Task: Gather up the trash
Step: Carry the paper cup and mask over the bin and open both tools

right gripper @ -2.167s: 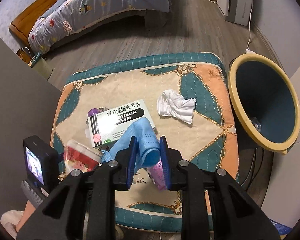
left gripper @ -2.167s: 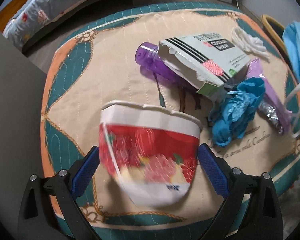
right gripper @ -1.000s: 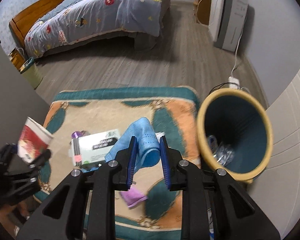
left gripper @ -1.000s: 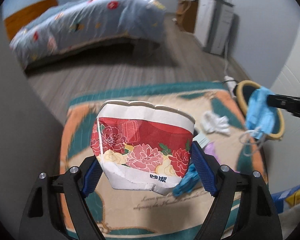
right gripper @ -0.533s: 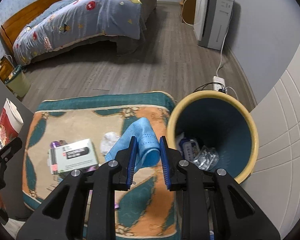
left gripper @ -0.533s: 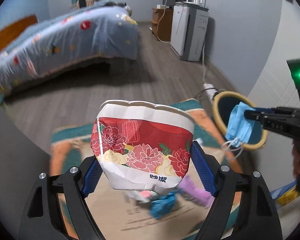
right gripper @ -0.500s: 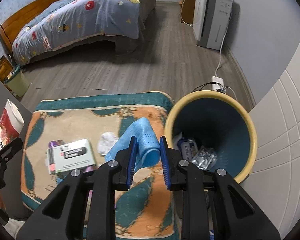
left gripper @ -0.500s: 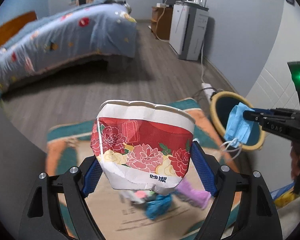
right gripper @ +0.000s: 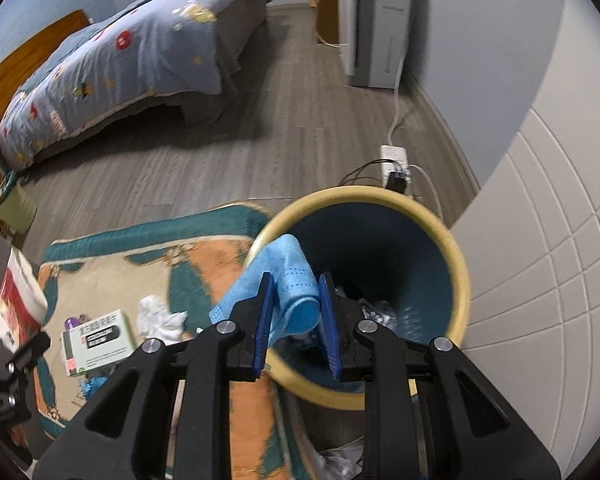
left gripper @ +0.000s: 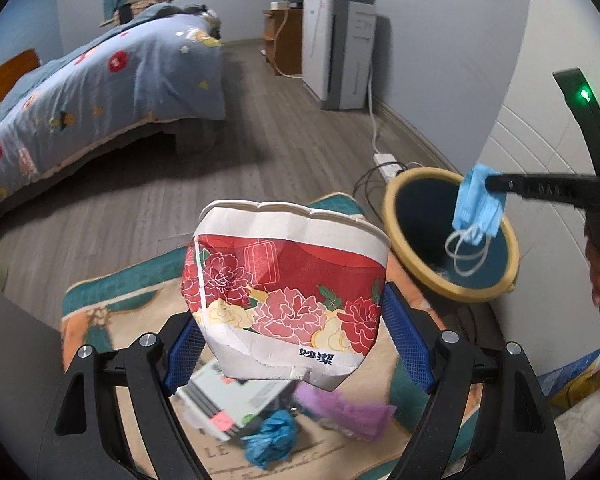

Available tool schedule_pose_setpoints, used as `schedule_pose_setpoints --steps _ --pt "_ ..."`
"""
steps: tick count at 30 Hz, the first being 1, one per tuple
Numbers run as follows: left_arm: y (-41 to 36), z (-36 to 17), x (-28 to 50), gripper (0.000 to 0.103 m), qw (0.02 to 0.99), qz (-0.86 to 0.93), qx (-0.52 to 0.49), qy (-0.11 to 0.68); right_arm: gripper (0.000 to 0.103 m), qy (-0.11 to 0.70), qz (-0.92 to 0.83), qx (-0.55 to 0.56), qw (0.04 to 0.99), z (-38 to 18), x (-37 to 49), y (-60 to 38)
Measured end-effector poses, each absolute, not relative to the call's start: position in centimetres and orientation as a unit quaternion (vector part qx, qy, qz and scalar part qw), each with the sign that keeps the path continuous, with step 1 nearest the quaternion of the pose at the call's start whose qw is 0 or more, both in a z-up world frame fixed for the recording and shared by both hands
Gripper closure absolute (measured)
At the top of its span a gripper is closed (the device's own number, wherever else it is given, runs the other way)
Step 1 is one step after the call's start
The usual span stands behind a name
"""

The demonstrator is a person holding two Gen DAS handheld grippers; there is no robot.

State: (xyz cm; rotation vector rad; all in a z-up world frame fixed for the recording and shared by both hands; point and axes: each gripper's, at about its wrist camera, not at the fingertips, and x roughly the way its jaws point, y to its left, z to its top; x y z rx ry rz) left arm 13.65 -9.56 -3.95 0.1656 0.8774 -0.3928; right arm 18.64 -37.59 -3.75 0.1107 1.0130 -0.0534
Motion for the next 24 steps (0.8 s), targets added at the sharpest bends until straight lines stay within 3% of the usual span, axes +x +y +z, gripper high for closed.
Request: schedule_pose_setpoints --steps 8,24 --pt "-14.8 -5.7 12.0 0.021 0.868 -0.231 0.089 0.431 0.08 0.486 -0.103 0.047 0.867 -5.3 18.5 -43.8" --pt "-26.2 -10.0 13.7 0.021 0.835 -0.288 0.142 0.446 0.08 0.515 -0.141 0.086 0.841 -9.3 18.8 -47.1"
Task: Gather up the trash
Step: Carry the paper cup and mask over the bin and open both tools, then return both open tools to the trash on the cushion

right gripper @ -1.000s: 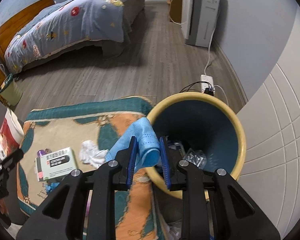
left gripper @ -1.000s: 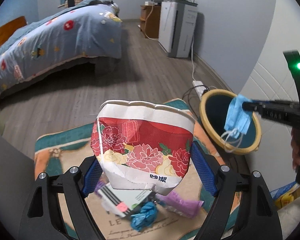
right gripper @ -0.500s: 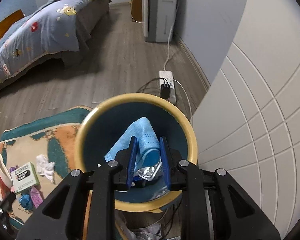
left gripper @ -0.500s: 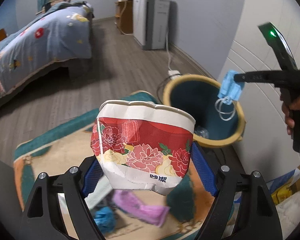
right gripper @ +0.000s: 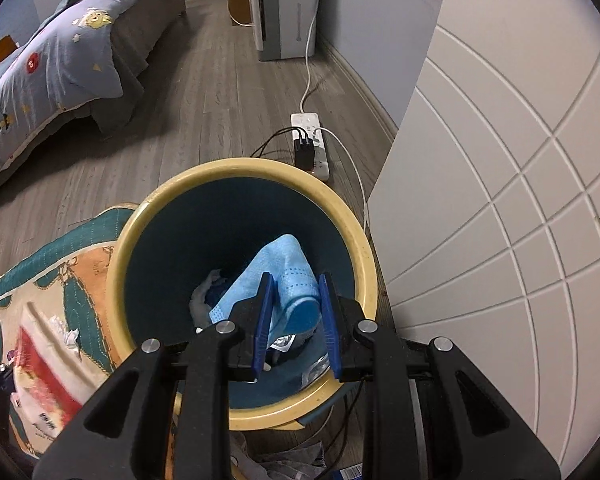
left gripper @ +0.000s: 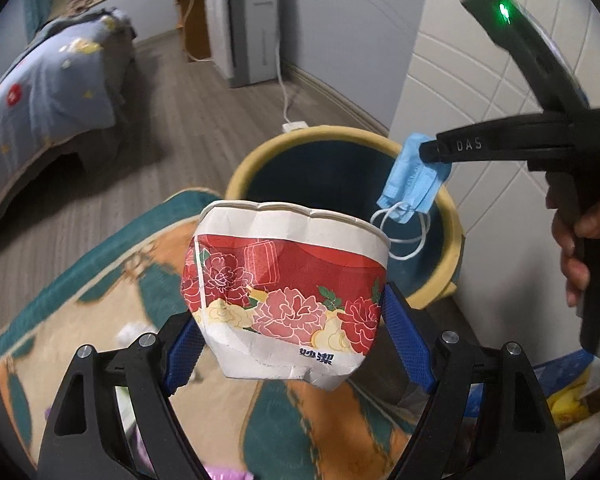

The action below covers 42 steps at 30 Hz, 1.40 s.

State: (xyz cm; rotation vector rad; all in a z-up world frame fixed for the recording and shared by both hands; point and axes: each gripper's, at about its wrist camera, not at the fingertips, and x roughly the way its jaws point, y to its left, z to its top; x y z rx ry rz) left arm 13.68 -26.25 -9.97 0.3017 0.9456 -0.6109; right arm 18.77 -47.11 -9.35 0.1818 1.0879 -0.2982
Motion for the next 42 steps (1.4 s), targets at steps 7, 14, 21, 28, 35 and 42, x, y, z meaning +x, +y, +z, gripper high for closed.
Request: schedule_pose_setpoints --steps 7,14,21,28,35,42 --pt "-28.8 -12.7 15.6 0.021 0.822 -0.289 0.166 0.462 0.08 0.537 -0.147 0.072 0.828 -11.1 19.3 -47.3" --pt "-29.8 -14.0 16.9 0.019 0.827 -0.274 0.176 0.459 0.078 0.532 -0.141 0.106 0.828 -11.7 19.5 -48.1" --pt "-29.1 -13.5 17.1 0.01 0.838 -0.266 0.173 0.443 0.038 0.496 -0.128 0.119 0.851 -10.3 19.7 -47.8" --pt "-26.2 -12.8 16.4 0.007 0.841 -0.255 0.155 0.451 0.006 0.504 -0.122 0.096 0.849 -10.1 19.8 -46.7" --pt "-20.4 -10.1 16.0 0.006 0.857 -0.217 0.128 0.449 0.006 0.506 -0.093 0.084 0.854 -9.2 19.9 -43.7" --pt "-11.0 -5.3 15.3 0.006 0.883 -0.138 0.101 0.437 0.006 0.498 -0.044 0.051 0.865 -7.4 20.3 -38.5"
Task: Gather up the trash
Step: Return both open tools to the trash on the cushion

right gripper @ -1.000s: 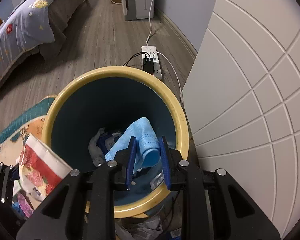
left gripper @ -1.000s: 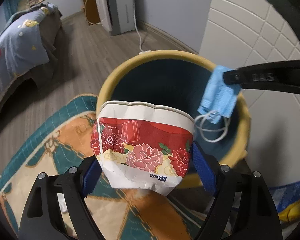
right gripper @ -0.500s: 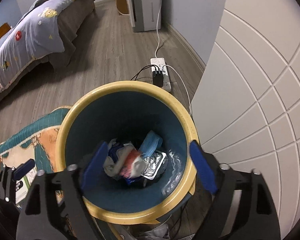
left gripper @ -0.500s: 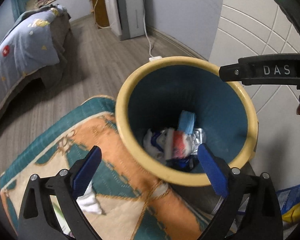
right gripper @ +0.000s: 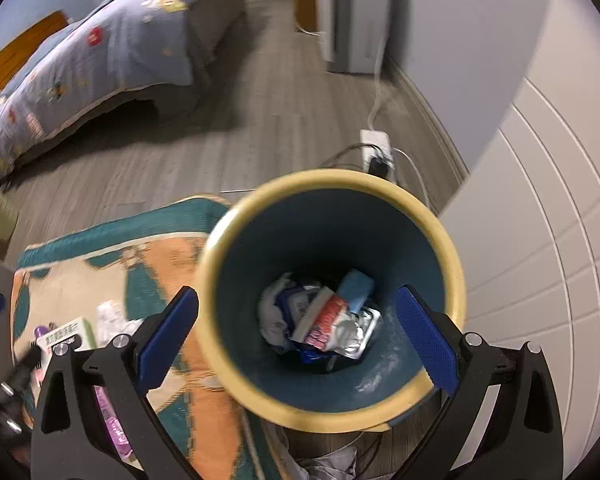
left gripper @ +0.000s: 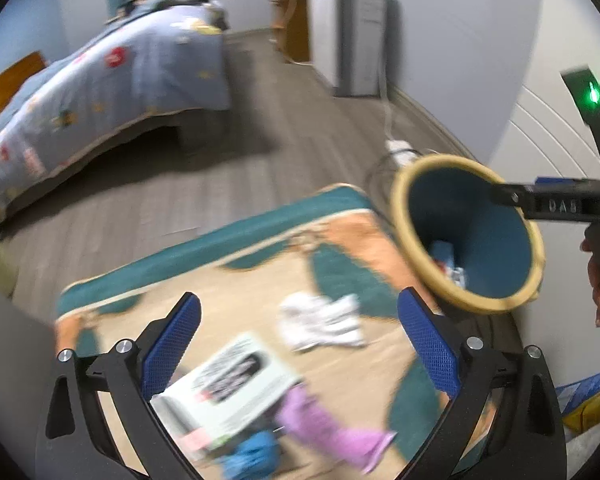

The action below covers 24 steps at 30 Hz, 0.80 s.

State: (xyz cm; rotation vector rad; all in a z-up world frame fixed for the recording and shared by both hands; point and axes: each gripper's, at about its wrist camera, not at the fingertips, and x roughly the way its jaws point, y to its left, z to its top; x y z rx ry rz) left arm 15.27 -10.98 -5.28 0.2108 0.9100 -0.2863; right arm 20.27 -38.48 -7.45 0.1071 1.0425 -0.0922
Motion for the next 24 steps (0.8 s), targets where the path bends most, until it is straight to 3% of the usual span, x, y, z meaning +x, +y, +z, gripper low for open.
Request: schedule_pose_setpoints --steps 9,18,24 --pt "-1.4 -3.7 10.9 0.005 0.895 -0.058 0.054 0.438 0.006 0.491 0.017 -0.008 0.871 -6.3 20.0 -32.1" --pt "1.9 -5.7 6.5 0.005 0.889 -0.029 0.025 0.456 0.006 0.501 0.055 -0.012 0.864 -5.4 17.0 -26.7" --pt "1.3 -8.4 5.8 0.005 0.878 -0.039 0.068 0.472 0.006 0.509 0.056 -0.047 0.857 -6.1 14.6 -22.8"
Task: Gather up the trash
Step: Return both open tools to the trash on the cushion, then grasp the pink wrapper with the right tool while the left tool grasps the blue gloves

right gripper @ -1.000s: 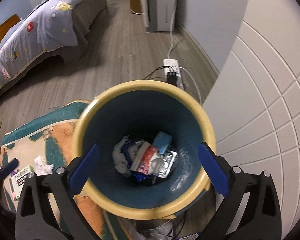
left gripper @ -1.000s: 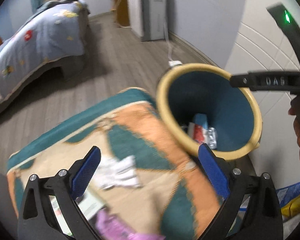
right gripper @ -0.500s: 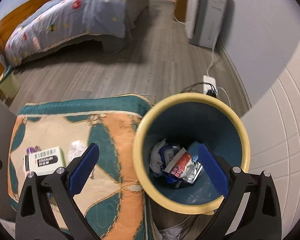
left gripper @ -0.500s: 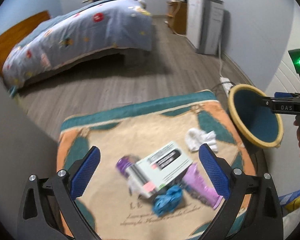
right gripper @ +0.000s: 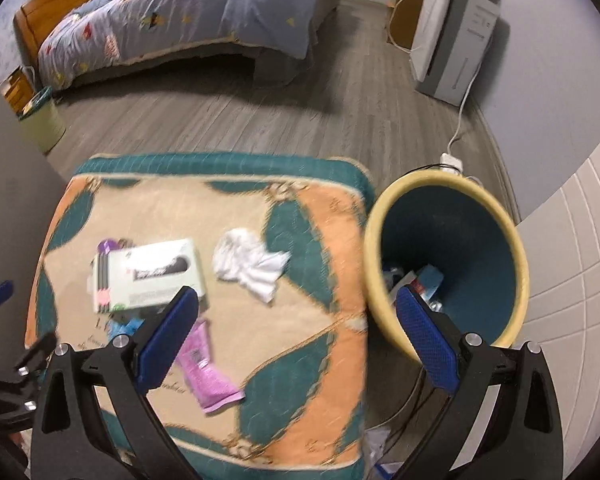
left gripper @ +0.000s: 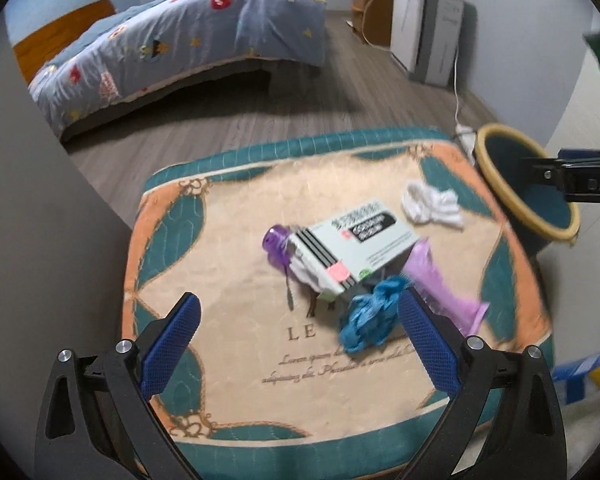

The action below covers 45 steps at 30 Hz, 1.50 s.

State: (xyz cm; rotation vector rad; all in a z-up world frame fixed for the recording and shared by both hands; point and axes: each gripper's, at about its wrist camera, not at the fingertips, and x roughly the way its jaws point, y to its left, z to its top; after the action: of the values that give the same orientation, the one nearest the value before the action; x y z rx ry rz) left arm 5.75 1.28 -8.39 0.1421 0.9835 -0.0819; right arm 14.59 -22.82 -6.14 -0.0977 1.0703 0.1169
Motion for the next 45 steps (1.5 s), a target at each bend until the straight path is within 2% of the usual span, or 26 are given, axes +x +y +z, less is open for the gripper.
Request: schedule_pose_setpoints --steps 5,16,22,25,27,28,29,31,38,45 --pt "2.0 -10.0 5.9 0.005 0.866 -0.044 0.066 0.493 0.006 0.526 0.063 -0.074 0.845 -8.1 13.1 -20.5" --pt "4.9 -10.1 7.3 0.005 0.859 -0.013 0.023 0.511 0.007 0.563 0.1 -0.119 0.811 -13.5 13.0 -17.7" --pt "6.0 -9.9 8.1 0.005 0.863 0.005 0.012 0.506 0.027 0.58 0.138 -0.123 0.793 -15.8 13.2 -15.9" --pt "6.1 -10.2 8.5 0.005 0.86 0.003 0.01 0.511 0.041 0.595 0.157 -0.129 0.778 -17.0 13.3 -15.0" --pt "6.0 -10.4 8.6 0.005 0.858 0.0 0.008 0.513 0.058 0.609 0.162 -0.132 0.766 -17.8 13.3 -14.8" --pt "5.9 -10.4 8.7 0.005 0.858 -0.002 0.008 0.514 0.07 0.621 0.163 -0.128 0.756 -18.3 13.5 -14.9" --pt "5.8 -10.5 8.7 0.005 0.857 -0.006 0.007 0.515 0.076 0.629 0.163 -0.12 0.751 -18.5 13.6 -15.1" --pt "5.4 -10.8 8.8 0.005 0.855 -0.016 0.004 0.518 0.08 0.637 0.164 -0.095 0.747 -18.3 14.0 -15.8" --pt "2.4 -12.9 8.3 0.005 0.84 -0.071 -0.002 0.539 0.08 0.61 0.137 -0.024 0.78 -14.7 16.1 -19.6" --pt "-1.8 -15.7 8.1 0.006 0.822 -0.104 0.056 0.557 0.08 0.598 0.131 -0.005 0.79 -13.5 16.8 -21.0"
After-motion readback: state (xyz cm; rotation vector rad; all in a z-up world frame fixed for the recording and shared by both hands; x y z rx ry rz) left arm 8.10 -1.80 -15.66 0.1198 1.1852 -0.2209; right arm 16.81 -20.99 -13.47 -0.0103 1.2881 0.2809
